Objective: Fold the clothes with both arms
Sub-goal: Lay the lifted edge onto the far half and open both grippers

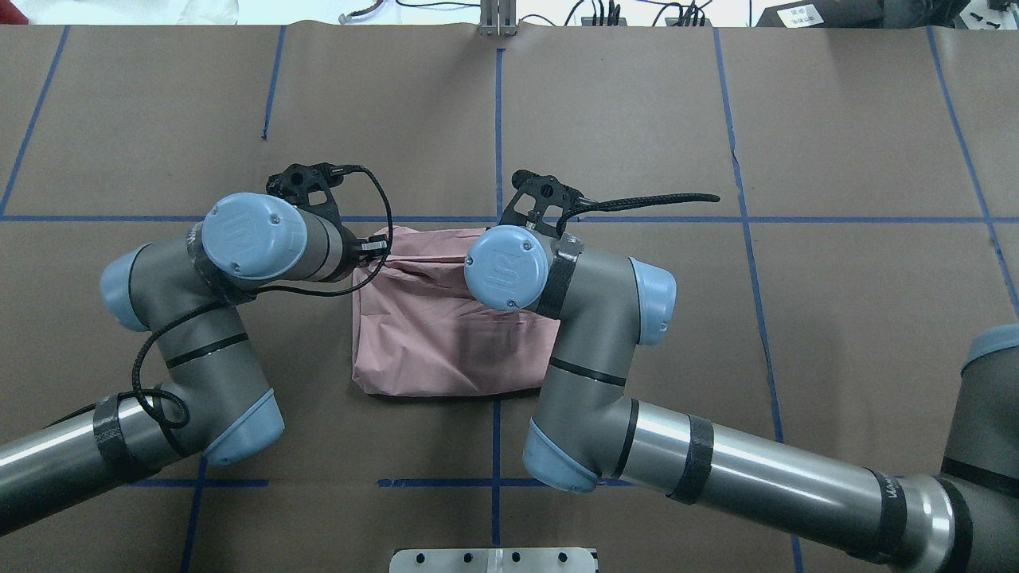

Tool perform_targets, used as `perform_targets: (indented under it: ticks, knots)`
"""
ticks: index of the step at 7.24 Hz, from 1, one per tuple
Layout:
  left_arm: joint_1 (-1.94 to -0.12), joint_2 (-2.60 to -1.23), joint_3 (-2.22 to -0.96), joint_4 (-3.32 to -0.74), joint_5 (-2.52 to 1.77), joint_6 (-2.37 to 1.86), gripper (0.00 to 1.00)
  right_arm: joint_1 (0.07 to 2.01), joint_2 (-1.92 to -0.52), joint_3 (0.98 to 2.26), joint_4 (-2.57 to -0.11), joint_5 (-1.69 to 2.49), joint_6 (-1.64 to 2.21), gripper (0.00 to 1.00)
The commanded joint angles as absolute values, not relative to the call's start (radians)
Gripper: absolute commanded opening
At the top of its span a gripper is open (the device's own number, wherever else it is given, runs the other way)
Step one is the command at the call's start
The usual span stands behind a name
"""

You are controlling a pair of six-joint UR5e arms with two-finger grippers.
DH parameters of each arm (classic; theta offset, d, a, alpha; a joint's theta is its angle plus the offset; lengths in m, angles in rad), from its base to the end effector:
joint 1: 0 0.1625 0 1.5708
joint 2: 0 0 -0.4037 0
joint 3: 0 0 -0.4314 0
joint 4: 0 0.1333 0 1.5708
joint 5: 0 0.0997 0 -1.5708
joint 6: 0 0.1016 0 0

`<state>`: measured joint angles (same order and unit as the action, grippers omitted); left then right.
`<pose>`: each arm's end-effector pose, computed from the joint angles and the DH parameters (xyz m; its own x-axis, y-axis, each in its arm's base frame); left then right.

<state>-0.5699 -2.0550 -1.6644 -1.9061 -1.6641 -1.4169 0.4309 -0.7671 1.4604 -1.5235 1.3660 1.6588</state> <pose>0.5144 -0.4767 0.2671 0.5814 -0.1913 -0.7908 0.3906 0.9183 0.0650 -0.6291 -0.4586 0.1731 0.6211 0.3802 0.6853 -0.5905 0.8020 0.0902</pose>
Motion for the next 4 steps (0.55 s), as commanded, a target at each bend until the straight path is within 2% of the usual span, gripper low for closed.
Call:
perform_targets:
  ticks: [1, 4]
  knots:
    - [-0.575, -2.054, -1.667, -1.919, -1.667, -1.287, 0.99, 0.431, -0.767, 1.437, -1.5, 1.362, 1.53, 0.99]
    - [-0.604, -2.043, -1.699, -1.919, -1.716, -1.247, 1.0, 0.437, -0.764, 1.453, -1.488, 1.405, 1.5, 1.0]
